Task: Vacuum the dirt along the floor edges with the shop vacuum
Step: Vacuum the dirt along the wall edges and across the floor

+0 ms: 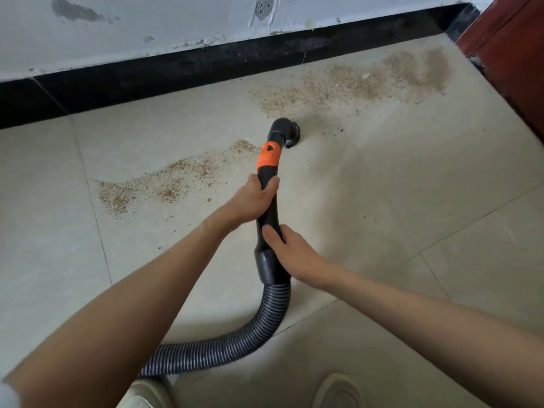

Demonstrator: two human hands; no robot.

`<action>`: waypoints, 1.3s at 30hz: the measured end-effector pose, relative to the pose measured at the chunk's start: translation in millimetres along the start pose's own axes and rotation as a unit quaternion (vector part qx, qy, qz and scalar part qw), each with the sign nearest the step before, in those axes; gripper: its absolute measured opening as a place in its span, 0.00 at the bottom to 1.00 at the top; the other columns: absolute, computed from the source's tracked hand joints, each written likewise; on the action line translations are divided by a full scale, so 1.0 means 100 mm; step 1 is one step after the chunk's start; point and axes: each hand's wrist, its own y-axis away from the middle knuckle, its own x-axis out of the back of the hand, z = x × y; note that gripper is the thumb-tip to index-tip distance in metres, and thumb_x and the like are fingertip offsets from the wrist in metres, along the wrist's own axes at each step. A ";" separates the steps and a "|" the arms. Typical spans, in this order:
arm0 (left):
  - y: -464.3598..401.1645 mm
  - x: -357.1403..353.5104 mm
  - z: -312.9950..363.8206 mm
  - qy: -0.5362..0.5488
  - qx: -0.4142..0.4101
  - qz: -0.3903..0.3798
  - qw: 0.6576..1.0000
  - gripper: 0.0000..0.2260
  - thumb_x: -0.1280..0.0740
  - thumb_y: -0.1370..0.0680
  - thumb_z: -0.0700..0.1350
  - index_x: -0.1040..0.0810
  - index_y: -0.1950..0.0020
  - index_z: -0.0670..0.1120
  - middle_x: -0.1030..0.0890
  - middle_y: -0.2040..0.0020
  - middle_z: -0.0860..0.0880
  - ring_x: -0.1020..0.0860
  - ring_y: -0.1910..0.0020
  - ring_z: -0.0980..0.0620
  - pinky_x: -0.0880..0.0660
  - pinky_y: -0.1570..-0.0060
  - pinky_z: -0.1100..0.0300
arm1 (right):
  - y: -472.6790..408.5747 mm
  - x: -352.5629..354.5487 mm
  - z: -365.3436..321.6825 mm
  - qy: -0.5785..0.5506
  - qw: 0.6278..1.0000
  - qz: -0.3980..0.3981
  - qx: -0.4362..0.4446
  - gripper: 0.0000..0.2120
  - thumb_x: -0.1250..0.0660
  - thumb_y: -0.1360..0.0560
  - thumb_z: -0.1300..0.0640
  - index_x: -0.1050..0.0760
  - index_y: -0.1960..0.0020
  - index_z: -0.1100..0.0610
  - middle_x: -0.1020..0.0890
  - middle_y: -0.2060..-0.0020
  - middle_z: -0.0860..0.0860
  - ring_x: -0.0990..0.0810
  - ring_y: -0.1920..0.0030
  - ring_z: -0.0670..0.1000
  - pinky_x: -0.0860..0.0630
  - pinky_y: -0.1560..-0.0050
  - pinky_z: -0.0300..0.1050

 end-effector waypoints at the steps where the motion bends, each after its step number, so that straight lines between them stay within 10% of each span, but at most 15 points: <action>1: -0.05 0.04 0.02 -0.009 -0.003 0.011 1.000 0.20 0.45 0.19 0.54 0.33 0.40 0.38 0.28 0.56 0.48 0.29 0.60 0.51 0.32 0.59 0.57 | -0.08 0.06 -0.04 0.014 1.000 0.001 0.004 0.18 0.51 0.17 0.46 0.29 0.47 0.58 0.21 0.52 0.55 0.21 0.50 0.56 0.25 0.48 0.49; 8: 0.13 0.08 -0.11 -0.009 0.001 -0.010 1.000 0.15 0.45 0.19 0.53 0.34 0.45 0.42 0.29 0.59 0.50 0.31 0.64 0.55 0.35 0.66 0.61 | -0.58 0.62 -0.31 -0.103 0.982 0.154 -0.043 0.14 0.44 0.19 0.52 0.25 0.51 0.60 0.20 0.60 0.56 0.22 0.62 0.52 0.22 0.57 0.46; 18: 0.34 -0.20 0.00 -0.216 -0.045 -0.006 0.975 0.17 0.41 0.20 0.52 0.36 0.41 0.40 0.22 0.53 0.39 0.23 0.55 0.38 0.32 0.61 0.53 | -0.79 0.67 -0.30 -0.274 0.942 0.165 -0.104 0.23 0.28 0.27 0.50 0.29 0.39 0.62 0.20 0.45 0.58 0.18 0.48 0.56 0.21 0.62 0.43; 26: 0.47 -0.23 -0.33 -0.198 -0.044 -0.095 0.975 0.16 0.41 0.21 0.56 0.37 0.45 0.44 0.27 0.63 0.49 0.26 0.65 0.48 0.32 0.66 0.56 | -0.62 0.60 -0.01 -0.404 0.905 0.046 -0.127 0.10 0.39 0.20 0.59 0.30 0.41 0.62 0.23 0.51 0.57 0.22 0.55 0.52 0.24 0.61 0.44; 39: 0.50 0.21 -0.63 -0.201 -0.016 0.028 0.979 0.18 0.42 0.21 0.57 0.36 0.44 0.42 0.25 0.60 0.43 0.22 0.59 0.39 0.28 0.60 0.50 | -1.03 0.13 -0.51 -0.398 0.910 -0.036 -0.107 0.11 0.40 0.19 0.57 0.31 0.40 0.64 0.23 0.57 0.55 0.22 0.57 0.52 0.25 0.58 0.45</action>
